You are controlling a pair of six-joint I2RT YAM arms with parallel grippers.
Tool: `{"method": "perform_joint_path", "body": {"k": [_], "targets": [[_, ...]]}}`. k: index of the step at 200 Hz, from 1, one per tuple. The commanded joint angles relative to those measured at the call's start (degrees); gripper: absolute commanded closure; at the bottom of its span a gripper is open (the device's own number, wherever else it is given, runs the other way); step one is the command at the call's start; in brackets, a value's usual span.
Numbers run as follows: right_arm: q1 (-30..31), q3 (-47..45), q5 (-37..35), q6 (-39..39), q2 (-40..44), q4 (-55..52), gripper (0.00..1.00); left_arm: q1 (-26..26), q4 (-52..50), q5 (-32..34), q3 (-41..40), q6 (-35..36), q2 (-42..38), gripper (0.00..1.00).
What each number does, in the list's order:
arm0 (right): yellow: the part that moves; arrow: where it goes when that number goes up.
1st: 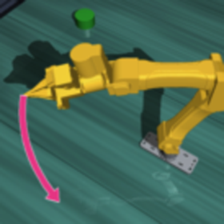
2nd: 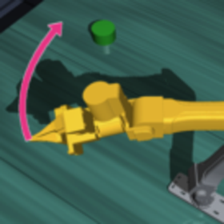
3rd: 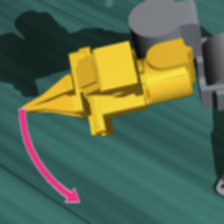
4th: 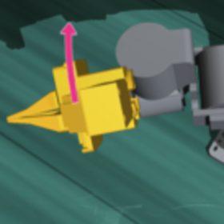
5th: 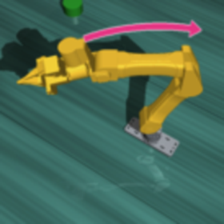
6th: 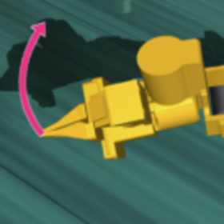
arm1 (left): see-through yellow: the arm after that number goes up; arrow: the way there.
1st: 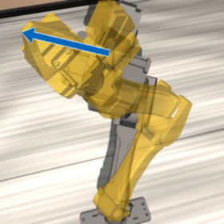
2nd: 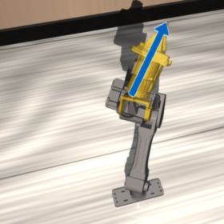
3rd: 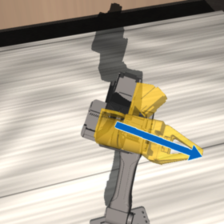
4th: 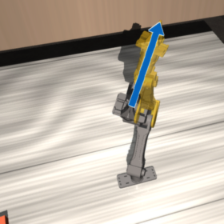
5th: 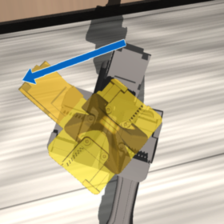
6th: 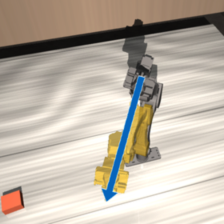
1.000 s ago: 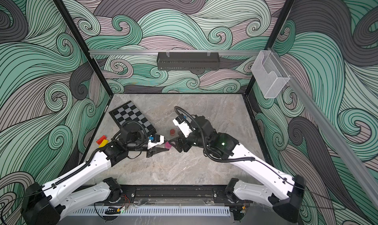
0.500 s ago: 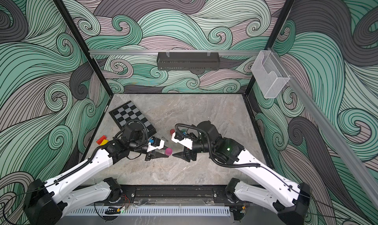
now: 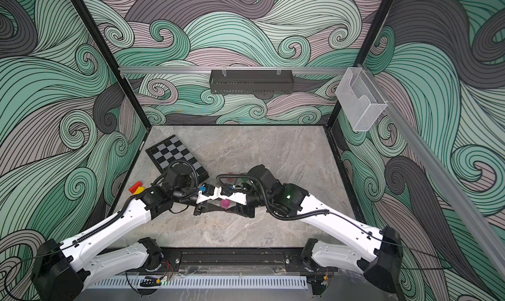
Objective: Close the paint jar lid
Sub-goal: Screw the lid onto the paint jar.
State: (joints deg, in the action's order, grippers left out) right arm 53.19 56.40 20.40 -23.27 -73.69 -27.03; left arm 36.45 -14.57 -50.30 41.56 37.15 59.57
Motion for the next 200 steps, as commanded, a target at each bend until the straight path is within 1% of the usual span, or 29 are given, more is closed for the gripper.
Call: {"method": "perform_joint_path", "body": {"k": [1, 46, 67, 94, 110, 119, 136, 174, 178, 200], "targets": [[0.4, 2.0, -0.5, -0.5, -1.4, 2.7, 0.53, 0.1, -0.5, -0.4, 2.5, 1.8, -0.3, 0.91], [0.4, 2.3, -0.8, 0.6, -1.5, 3.4, 0.55, 0.1, -0.5, -0.1, 2.5, 1.7, -0.4, 0.90], [0.6, 2.6, -0.8, 1.2, -1.7, 3.5, 0.63, 0.1, 1.3, 0.4, 2.0, 0.3, -0.3, 0.91], [0.7, 2.6, -0.7, 1.7, -2.1, 3.3, 0.75, 0.1, 1.7, 1.2, 1.9, 0.3, -0.3, 0.91], [0.7, 2.8, -1.3, 3.0, -2.7, 3.0, 0.80, 0.1, 3.0, 3.2, 1.3, -0.5, -0.9, 0.91], [0.7, 2.9, -1.9, 4.0, -2.9, 3.3, 0.82, 0.1, 4.1, 4.5, 0.9, -0.9, -1.3, 0.91], [0.8, 2.9, -4.5, 7.6, -3.2, 4.7, 0.88, 0.1, 6.7, 6.6, 0.0, -2.1, -1.9, 0.91], [1.4, 3.6, -12.8, 19.7, -4.2, 7.0, 0.93, 0.1, 11.5, 10.3, -1.7, -4.1, -3.4, 0.91], [1.5, 3.7, -13.7, 21.1, -4.3, 8.5, 0.93, 0.1, 11.8, 10.7, -1.8, -4.2, -3.6, 0.91], [2.9, 4.9, -20.6, 29.6, -5.1, 8.2, 0.96, 0.2, 14.8, 13.5, -2.5, -5.8, -4.1, 0.91]]}}
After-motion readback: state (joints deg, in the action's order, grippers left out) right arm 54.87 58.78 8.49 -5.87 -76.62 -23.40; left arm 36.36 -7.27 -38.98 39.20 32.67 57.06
